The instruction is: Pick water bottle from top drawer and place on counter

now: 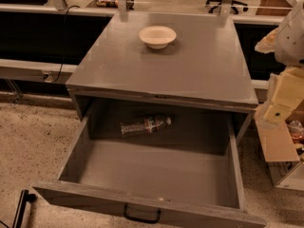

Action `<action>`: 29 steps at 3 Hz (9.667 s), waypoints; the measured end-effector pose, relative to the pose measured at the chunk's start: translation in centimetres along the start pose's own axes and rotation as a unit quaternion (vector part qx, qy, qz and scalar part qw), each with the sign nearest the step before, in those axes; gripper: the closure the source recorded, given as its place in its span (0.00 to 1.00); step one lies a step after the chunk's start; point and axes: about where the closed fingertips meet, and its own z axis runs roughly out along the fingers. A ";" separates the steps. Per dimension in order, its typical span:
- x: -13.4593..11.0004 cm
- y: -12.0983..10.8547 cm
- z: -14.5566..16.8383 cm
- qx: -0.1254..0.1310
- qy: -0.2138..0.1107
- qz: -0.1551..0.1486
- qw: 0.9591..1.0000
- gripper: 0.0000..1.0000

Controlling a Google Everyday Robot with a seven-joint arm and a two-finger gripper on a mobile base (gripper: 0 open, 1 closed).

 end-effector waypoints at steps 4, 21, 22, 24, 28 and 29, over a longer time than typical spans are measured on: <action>-12.7 8.5 12.2 -0.018 -0.104 -0.101 0.989 0.00; -15.9 1.4 15.3 0.017 -0.098 -0.175 0.980 1.00; -16.3 -3.6 14.3 0.004 -0.059 -0.175 0.983 1.00; -18.1 -13.0 16.2 0.003 -0.040 -0.133 0.990 0.58; -17.9 -15.8 21.6 -0.006 -0.033 -0.094 0.995 0.00; -17.1 -16.0 21.1 -0.020 -0.070 -0.091 0.993 0.00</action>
Offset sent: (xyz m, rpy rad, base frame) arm 0.0310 0.1242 -0.0784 0.1051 -0.1994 0.2153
